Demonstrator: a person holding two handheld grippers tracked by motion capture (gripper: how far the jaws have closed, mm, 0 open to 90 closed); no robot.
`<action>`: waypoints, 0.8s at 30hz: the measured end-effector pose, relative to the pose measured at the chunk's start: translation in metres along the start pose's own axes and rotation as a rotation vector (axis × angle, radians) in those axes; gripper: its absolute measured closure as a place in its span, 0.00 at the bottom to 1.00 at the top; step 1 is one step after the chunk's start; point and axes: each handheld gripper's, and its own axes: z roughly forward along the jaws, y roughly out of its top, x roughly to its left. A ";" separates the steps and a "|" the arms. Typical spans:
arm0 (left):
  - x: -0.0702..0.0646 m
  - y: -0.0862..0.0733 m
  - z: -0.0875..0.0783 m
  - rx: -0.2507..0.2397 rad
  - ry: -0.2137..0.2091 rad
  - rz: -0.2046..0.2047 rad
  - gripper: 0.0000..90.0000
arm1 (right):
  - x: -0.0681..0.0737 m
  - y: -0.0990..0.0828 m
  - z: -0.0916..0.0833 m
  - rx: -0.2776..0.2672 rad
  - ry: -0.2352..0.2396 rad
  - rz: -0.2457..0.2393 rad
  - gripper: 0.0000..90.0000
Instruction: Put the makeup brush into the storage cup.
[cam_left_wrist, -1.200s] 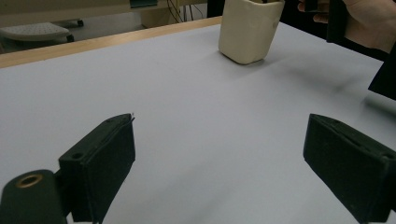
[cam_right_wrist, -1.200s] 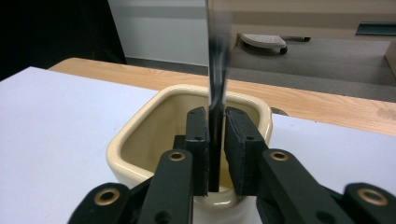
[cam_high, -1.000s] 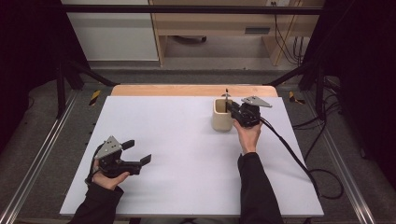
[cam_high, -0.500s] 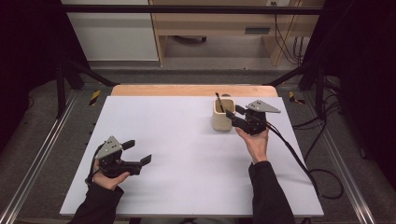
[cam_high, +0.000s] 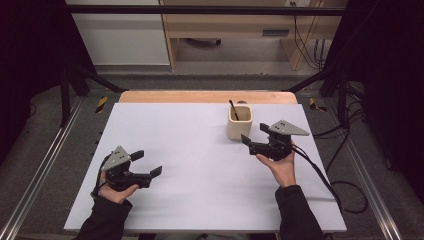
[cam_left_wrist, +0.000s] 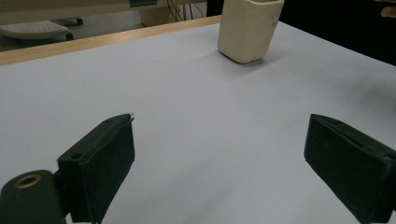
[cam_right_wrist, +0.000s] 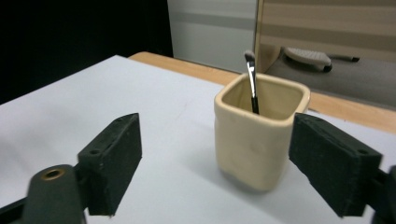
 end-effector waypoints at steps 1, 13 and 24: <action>0.000 0.000 0.000 0.000 0.002 0.001 0.09 | 0.000 -0.002 -0.002 -0.002 0.001 0.003 0.17; -0.001 -0.001 0.000 0.006 0.004 0.002 0.09 | 0.005 -0.023 -0.028 0.025 0.016 -0.015 0.08; 0.000 -0.003 -0.001 0.013 0.007 -0.001 0.09 | 0.000 -0.040 -0.046 0.053 0.019 -0.021 0.05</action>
